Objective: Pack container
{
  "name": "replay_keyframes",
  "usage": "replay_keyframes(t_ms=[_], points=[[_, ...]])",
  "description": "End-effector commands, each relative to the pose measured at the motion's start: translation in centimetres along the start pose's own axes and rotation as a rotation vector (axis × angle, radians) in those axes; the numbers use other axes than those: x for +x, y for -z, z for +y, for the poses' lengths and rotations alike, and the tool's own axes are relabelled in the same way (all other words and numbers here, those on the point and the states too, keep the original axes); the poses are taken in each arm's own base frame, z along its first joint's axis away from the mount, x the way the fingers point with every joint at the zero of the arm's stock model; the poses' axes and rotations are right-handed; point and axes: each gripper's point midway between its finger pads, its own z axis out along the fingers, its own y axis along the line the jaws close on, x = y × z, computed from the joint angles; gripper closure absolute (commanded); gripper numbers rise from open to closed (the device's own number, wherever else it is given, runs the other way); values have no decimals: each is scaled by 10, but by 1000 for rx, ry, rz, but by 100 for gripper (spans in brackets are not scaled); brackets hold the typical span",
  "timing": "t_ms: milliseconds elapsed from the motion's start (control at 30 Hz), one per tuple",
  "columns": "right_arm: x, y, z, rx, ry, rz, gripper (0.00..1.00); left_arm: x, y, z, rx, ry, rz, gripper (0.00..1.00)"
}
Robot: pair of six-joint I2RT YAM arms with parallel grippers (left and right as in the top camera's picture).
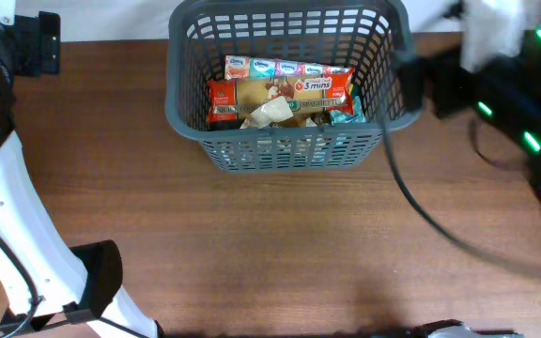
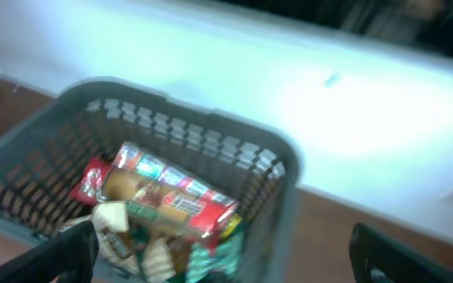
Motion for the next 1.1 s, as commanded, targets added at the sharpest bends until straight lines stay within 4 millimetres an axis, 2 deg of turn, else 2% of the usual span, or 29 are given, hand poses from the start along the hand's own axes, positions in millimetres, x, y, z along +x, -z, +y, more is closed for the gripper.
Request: replay_keyframes(t_ms=[0,100,133,200,300,400,467,567,600,633,667,700,767,833,1067], points=[[-2,42,-8,90,64,-92,1,1,3,3,-11,17,-1,1],[1,74,-22,207,61,-199,1,1,3,3,-11,17,-1,1],[8,89,-30,274,57,-259,1,1,3,3,-11,17,-1,1],[22,99,-38,342,52,-320,1,1,3,3,-11,17,-1,1],[54,101,-44,408,48,-371,1,1,3,3,-11,17,-1,1],[102,91,-41,432,45,-369,1,1,3,3,-10,16,2,1],[139,77,-37,429,42,-349,1,1,3,3,-10,16,2,1],[211,48,-28,410,33,-265,1,1,3,3,-10,16,2,1],[223,43,-26,407,31,-247,1,1,3,3,-10,16,2,1],[249,33,-23,399,27,-212,1,1,3,3,-10,16,2,1],[261,28,-21,395,25,-197,1,1,3,3,-10,16,2,1],[284,20,-18,388,22,-170,1,1,3,3,-10,16,2,1],[305,15,-17,396,19,-156,1,1,3,3,-10,16,2,1],[316,14,-17,408,17,-162,1,1,3,3,-10,16,2,1],[326,13,-16,420,20,-195,1,1,3,3,-10,16,2,1]])
